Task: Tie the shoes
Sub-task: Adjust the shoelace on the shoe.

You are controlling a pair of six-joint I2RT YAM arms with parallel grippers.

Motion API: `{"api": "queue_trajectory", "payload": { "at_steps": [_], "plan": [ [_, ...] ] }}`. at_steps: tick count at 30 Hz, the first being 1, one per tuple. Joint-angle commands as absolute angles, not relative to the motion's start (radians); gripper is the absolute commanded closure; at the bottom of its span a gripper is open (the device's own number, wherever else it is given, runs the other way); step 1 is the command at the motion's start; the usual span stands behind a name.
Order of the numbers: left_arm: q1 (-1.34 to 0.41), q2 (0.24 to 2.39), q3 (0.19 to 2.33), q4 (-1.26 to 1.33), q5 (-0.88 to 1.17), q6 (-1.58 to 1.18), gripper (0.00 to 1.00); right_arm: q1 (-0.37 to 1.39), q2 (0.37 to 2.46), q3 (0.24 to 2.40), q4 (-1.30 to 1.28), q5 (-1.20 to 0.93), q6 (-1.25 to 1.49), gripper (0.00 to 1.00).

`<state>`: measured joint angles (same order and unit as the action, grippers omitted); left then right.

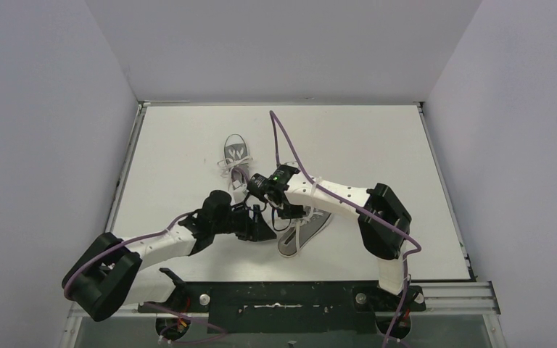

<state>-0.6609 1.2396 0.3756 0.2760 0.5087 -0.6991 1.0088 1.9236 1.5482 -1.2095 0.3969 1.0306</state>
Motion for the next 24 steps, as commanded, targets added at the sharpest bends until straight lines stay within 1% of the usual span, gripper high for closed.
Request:
{"api": "queue_trajectory", "payload": {
  "at_steps": [1,2,13,20,22,24],
  "plan": [
    [-0.657,1.31,0.402,0.463,0.565,-0.718,0.42,1.001,1.889,1.563,-1.209,0.453,1.042,0.98],
    [-0.657,1.331,0.414,0.482,0.566,-0.724,0.42,1.0,1.885,1.558,-1.204,0.449,1.042,1.0],
    [-0.646,1.585,0.425,0.835,0.623,-0.877,0.42,0.998,1.815,1.518,-1.182,0.445,1.045,1.0],
    [-0.645,1.679,0.428,0.979,0.649,-0.927,0.52,0.993,1.773,1.477,-1.155,0.438,1.045,1.0],
    [-0.646,1.679,0.42,1.021,0.652,-0.934,0.51,0.991,1.764,1.467,-1.145,0.436,1.042,1.0],
    [-0.646,1.667,0.414,1.008,0.65,-0.926,0.46,0.989,1.756,1.451,-1.127,0.433,1.039,1.0]
  ]
}}
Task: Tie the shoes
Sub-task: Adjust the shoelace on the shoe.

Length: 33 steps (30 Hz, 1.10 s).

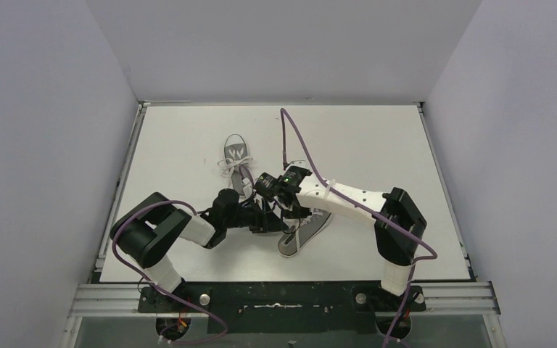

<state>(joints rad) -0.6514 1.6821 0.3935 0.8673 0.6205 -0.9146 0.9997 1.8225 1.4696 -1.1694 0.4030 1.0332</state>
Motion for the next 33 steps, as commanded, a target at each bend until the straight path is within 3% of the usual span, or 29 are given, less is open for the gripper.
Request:
{"api": "queue_trajectory", "payload": {
  "at_steps": [1,6,21,23,25,27,30,33],
  "plan": [
    [-0.646,1.659,0.41,1.0,0.647,-0.918,0.45,0.985,1.755,1.446,-1.12,0.43,1.039,1.0],
    [-0.644,1.652,0.399,0.992,0.655,-0.906,0.44,0.975,1.742,1.431,-1.099,0.419,1.037,1.0],
    [-0.641,1.677,0.44,1.009,0.654,-0.905,0.55,0.969,1.575,1.225,-0.953,0.338,1.058,1.0],
    [-0.641,1.682,0.448,0.998,0.663,-0.896,0.6,0.964,1.521,1.183,-0.9,0.332,1.015,0.85],
    [-0.64,1.686,0.455,0.994,0.668,-0.893,0.61,0.955,1.429,1.133,-0.83,0.327,0.93,0.59],
    [-0.64,1.689,0.465,0.991,0.676,-0.892,0.62,0.928,1.323,1.069,-0.74,0.282,0.76,0.43],
    [-0.64,1.692,0.477,0.975,0.689,-0.887,0.6,0.837,1.128,0.982,-0.591,0.102,0.447,0.36],
    [-0.638,1.688,0.49,0.947,0.698,-0.874,0.57,0.746,0.946,0.878,-0.446,-0.295,-0.073,0.28]
  ]
}}
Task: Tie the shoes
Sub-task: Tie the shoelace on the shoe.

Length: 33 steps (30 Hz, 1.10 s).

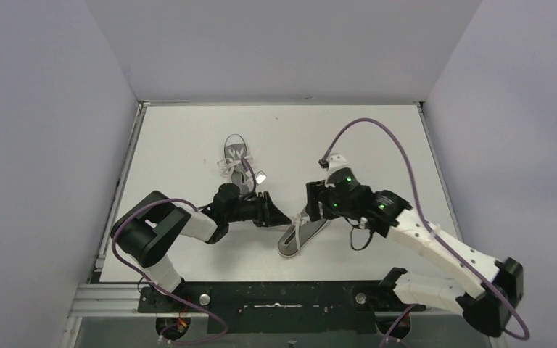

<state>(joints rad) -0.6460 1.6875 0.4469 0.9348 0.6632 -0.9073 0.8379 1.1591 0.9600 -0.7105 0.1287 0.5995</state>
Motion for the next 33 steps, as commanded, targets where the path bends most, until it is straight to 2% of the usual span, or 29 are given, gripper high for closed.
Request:
{"api": "queue_trajectory", "payload": {
  "at_steps": [1,3,4,7,9,11,14,17,29,33],
  "plan": [
    [-0.637,1.688,0.493,0.94,0.703,-0.872,0.56,0.737,0.907,0.867,-0.457,-0.378,-0.275,0.24],
    [-0.634,1.683,0.495,0.932,0.714,-0.871,0.55,0.688,0.898,0.863,-0.431,-0.41,-0.43,0.14],
    [-0.633,1.68,0.493,0.928,0.718,-0.871,0.55,0.614,0.938,0.89,-0.439,-0.503,-0.506,0.12],
    [-0.632,1.667,0.491,0.908,0.729,-0.861,0.54,0.406,1.172,1.068,-0.656,-0.903,-0.674,0.18],
    [-0.631,1.665,0.488,0.893,0.737,-0.856,0.53,0.371,1.323,1.175,-0.808,-1.024,-0.788,0.19],
    [-0.63,1.674,0.48,0.907,0.742,-0.861,0.53,0.367,1.409,1.22,-0.871,-1.031,-0.857,0.18],
    [-0.629,1.698,0.475,0.953,0.755,-0.89,0.53,0.346,1.538,1.288,-1.079,-1.065,-1.154,0.25],
    [-0.629,1.72,0.475,0.975,0.763,-0.903,0.53,0.354,1.604,1.304,-1.144,-1.013,-1.302,0.27],
    [-0.627,1.727,0.438,1.026,0.767,-0.922,0.54,0.453,1.78,1.419,-1.178,-1.004,-1.458,0.45],
    [-0.626,1.72,0.419,1.034,0.765,-0.92,0.54,0.484,1.835,1.463,-1.214,-0.985,-1.496,0.46]
  ]
}}
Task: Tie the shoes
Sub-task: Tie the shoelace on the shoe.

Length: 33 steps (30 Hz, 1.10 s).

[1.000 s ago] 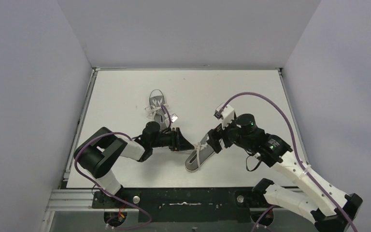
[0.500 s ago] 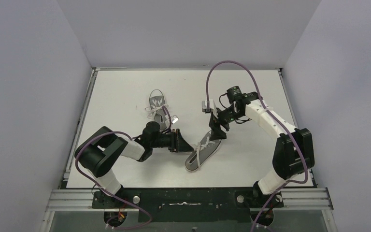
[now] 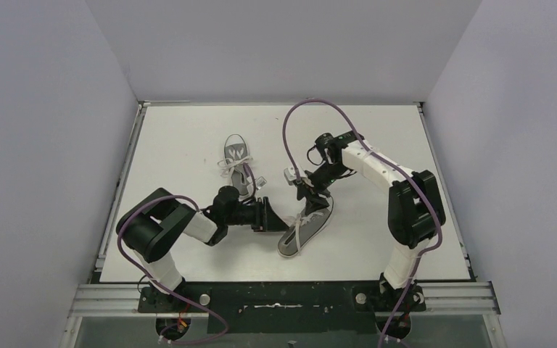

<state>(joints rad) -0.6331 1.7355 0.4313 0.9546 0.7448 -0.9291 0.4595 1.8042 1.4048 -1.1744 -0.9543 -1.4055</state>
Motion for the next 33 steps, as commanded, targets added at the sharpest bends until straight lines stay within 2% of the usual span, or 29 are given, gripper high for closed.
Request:
{"api": "queue_trajectory", "payload": {
  "at_steps": [1,13,33],
  "plan": [
    [-0.626,1.718,0.414,1.034,0.764,-0.919,0.54,0.493,1.844,1.467,-1.221,-0.978,-1.504,0.46],
    [-0.619,1.691,0.38,1.034,0.767,-0.914,0.56,0.522,1.891,1.467,-1.232,-0.958,-1.533,0.54],
    [-0.595,1.672,0.359,1.034,0.781,-0.919,0.56,0.557,1.928,1.484,-1.241,-0.952,-1.537,0.59]
  ]
}}
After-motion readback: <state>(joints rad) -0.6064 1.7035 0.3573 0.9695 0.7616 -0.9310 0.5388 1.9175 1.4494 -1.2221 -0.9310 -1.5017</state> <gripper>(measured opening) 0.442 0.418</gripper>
